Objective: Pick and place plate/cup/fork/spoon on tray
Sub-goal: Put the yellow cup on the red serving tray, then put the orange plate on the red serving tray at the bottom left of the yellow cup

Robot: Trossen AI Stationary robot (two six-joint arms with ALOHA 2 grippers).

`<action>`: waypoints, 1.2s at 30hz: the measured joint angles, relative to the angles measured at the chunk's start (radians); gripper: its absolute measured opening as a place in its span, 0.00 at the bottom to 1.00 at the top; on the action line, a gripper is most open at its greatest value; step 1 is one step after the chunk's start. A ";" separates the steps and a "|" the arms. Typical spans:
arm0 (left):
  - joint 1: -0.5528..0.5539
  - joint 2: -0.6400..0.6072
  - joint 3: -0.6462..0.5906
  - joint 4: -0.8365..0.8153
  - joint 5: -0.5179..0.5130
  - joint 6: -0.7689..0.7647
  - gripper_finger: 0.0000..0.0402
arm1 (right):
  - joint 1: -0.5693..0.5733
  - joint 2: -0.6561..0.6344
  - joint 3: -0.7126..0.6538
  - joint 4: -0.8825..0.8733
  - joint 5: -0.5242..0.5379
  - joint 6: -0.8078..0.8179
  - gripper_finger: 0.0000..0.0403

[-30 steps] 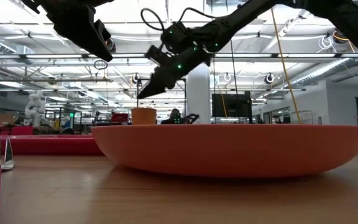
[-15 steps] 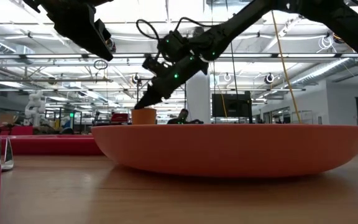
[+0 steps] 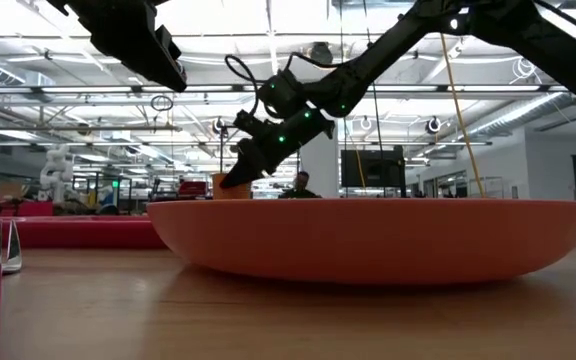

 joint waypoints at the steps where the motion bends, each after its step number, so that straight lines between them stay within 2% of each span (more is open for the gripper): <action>1: 0.000 0.000 0.000 0.000 0.000 0.000 0.09 | 0.001 0.000 0.000 -0.002 0.015 0.004 0.16; 11: 0.000 0.000 0.000 0.010 0.000 0.012 0.09 | -0.006 0.001 0.000 0.002 0.034 0.045 0.16; 15: 0.000 0.000 0.000 0.025 0.000 0.025 0.09 | -0.002 -0.040 -0.001 -0.049 0.032 0.043 0.16; 19: 0.001 0.000 0.000 0.043 -0.001 0.038 0.09 | 0.013 -0.140 0.000 -0.184 0.032 0.001 0.16; 23: -0.001 0.000 0.000 0.092 -0.011 0.034 0.09 | 0.032 -0.258 0.000 -0.429 0.031 -0.070 0.16; 27: -0.024 0.050 0.001 0.107 -0.033 0.056 0.09 | 0.053 -0.374 0.000 -0.620 0.030 -0.064 0.16; 31: -0.062 0.147 0.018 0.152 -0.004 0.080 0.09 | 0.077 -0.481 -0.062 -0.674 0.032 -0.015 0.16; 36: -0.124 0.290 0.147 0.096 0.030 0.112 0.12 | 0.103 -0.640 -0.219 -0.643 0.032 -0.024 0.16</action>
